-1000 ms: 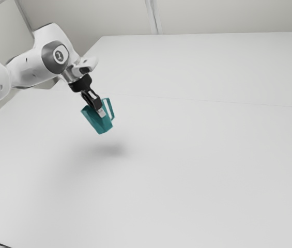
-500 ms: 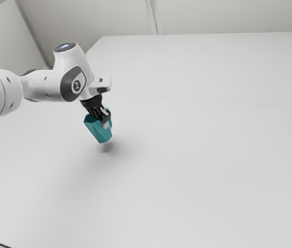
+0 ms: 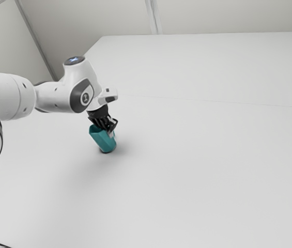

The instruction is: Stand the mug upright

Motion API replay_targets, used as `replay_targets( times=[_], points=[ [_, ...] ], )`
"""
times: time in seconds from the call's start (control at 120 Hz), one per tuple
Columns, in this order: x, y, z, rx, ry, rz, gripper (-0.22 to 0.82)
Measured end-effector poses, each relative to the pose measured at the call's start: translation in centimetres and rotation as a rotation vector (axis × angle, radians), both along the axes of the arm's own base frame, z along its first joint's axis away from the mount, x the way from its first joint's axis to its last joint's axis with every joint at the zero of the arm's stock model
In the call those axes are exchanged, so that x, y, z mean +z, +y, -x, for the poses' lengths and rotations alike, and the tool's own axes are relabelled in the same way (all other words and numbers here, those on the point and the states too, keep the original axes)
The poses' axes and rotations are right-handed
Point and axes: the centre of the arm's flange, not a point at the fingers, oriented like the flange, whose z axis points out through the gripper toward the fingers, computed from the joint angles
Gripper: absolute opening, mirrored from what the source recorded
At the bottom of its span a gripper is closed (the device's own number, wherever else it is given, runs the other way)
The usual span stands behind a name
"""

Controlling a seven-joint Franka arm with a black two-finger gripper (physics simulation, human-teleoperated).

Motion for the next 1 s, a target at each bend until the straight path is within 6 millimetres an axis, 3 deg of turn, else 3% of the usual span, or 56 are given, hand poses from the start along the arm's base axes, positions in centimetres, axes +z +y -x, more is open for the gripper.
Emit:
replay_targets(
  times=[0.067,0.225,0.367,0.567,0.8,1.0],
  points=[
    [-0.1,0.0,0.0,0.014,0.001,0.003,-0.11],
    [0.1,-0.1,-0.1,0.036,-0.005,0.015,0.23],
    [2.2,-0.1,0.0,0.047,-0.034,0.021,0.41],
    [8.2,0.0,1.1,0.055,-0.073,0.039,0.53],
    [16.2,1.0,0.4,0.061,-0.063,0.036,0.58],
    [22.6,1.3,2.7,0.042,-0.046,0.026,0.6]
  ],
)
